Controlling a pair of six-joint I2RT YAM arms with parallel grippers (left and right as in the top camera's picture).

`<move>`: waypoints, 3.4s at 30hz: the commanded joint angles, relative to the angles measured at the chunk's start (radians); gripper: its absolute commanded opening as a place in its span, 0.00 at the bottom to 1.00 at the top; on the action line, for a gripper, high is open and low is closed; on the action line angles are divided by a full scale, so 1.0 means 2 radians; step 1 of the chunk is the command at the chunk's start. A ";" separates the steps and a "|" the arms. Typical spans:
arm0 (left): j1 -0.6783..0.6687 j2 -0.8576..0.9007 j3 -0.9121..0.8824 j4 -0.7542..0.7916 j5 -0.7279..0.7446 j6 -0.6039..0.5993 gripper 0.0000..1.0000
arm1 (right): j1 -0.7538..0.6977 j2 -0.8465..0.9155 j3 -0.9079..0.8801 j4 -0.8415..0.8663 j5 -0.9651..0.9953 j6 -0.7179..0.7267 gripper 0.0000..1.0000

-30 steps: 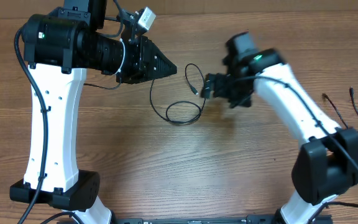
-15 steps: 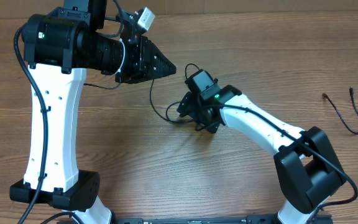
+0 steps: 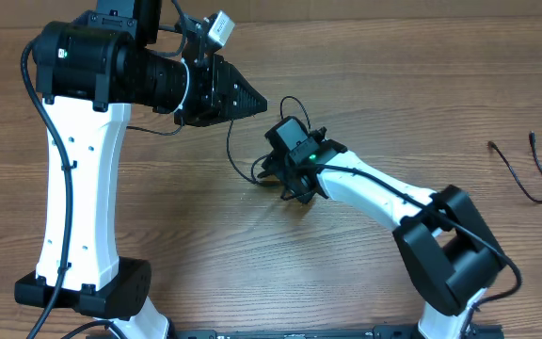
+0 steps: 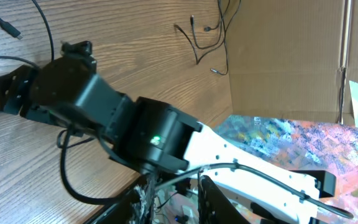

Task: Untangle cables
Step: 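Carry the cable loop with the right gripper to the right side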

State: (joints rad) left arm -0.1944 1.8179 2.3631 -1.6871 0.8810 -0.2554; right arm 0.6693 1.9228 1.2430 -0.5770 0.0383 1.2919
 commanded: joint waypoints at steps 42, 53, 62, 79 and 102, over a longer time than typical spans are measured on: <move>-0.019 0.002 0.005 0.069 -0.052 -0.054 0.56 | -0.612 0.028 0.156 0.153 -0.142 -0.544 0.04; -0.075 0.004 0.005 0.152 -0.055 -0.109 0.54 | -0.812 0.028 0.292 0.092 -0.234 -0.585 0.70; -0.077 0.004 0.005 0.144 -0.052 -0.110 0.54 | -0.823 0.014 0.345 0.062 -0.459 -0.586 1.00; -0.076 0.004 0.005 0.125 -0.036 -0.110 0.67 | -0.711 0.014 0.325 -0.263 -0.333 -1.092 1.00; -0.031 0.004 0.005 0.129 -0.040 -0.110 0.71 | -0.704 0.014 0.076 -0.142 -0.147 -1.159 0.04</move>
State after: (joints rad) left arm -0.2573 1.8179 2.3631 -1.4349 0.7918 -0.4728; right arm -0.7387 1.9785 1.4086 -0.9028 -0.3065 -1.0508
